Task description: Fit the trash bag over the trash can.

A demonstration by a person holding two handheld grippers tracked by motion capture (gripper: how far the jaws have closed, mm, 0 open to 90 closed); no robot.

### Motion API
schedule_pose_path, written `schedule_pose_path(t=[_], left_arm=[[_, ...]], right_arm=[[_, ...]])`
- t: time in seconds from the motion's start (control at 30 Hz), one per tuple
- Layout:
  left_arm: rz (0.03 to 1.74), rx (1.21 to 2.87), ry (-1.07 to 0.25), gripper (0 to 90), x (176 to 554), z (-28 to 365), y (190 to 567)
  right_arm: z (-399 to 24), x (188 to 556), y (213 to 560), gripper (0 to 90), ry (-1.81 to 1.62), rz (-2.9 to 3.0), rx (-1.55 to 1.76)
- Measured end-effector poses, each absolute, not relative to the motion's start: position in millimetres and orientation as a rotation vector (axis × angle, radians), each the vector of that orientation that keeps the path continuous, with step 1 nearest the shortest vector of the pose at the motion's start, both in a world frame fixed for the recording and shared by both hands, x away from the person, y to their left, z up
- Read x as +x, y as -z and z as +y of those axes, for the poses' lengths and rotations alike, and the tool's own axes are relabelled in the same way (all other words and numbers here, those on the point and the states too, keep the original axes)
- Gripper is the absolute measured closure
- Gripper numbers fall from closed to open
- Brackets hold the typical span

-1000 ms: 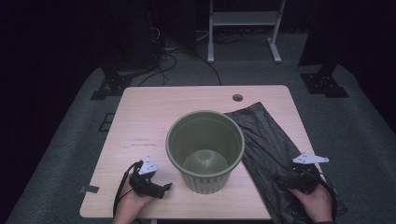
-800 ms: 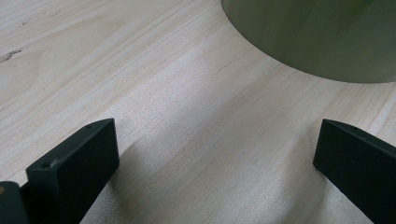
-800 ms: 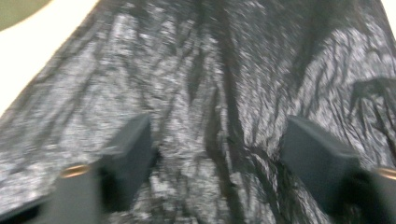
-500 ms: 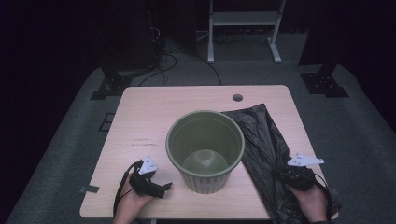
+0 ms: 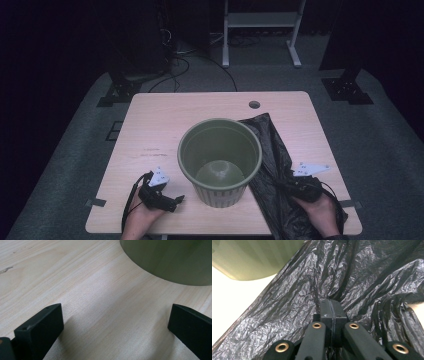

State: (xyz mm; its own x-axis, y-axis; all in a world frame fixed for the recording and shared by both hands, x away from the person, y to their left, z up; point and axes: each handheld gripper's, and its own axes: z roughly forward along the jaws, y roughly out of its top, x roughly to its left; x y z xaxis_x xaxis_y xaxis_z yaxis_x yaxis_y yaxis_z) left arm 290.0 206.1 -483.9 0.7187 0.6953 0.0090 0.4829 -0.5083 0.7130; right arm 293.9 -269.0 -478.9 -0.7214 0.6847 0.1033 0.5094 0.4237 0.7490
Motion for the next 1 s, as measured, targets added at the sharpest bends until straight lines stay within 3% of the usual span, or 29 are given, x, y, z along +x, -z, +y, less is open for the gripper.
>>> schedule_pose_path(t=[0.1, 0.13, 0.33, 0.57, 0.67, 1.0], left_arm=[[0.889, 2.209, -0.384, 0.0, 290, 206, 484], [0.889, 2.209, -0.384, 0.0, 290, 206, 484], [0.889, 2.209, -0.384, 0.0, 290, 206, 484], [0.889, 2.209, -0.384, 0.0, 290, 206, 484], [0.889, 2.209, -0.384, 0.0, 290, 206, 484], [0.888, 2.209, -0.384, 0.0, 290, 206, 484]], right_arm=[[-265, 294, 479, 85.1, -1.174, 2.465, 1.039], [-265, 294, 478, 75.9, -1.178, 2.452, 1.045], [-271, 295, 467, 45.3, -1.184, 2.4, 1.105], [-276, 300, 451, 18.8, -1.149, 2.305, 1.149], [-279, 305, 446, 13.8, -1.133, 2.276, 1.159], [-289, 334, 444, 13.6, -1.053, 2.256, 1.227]])
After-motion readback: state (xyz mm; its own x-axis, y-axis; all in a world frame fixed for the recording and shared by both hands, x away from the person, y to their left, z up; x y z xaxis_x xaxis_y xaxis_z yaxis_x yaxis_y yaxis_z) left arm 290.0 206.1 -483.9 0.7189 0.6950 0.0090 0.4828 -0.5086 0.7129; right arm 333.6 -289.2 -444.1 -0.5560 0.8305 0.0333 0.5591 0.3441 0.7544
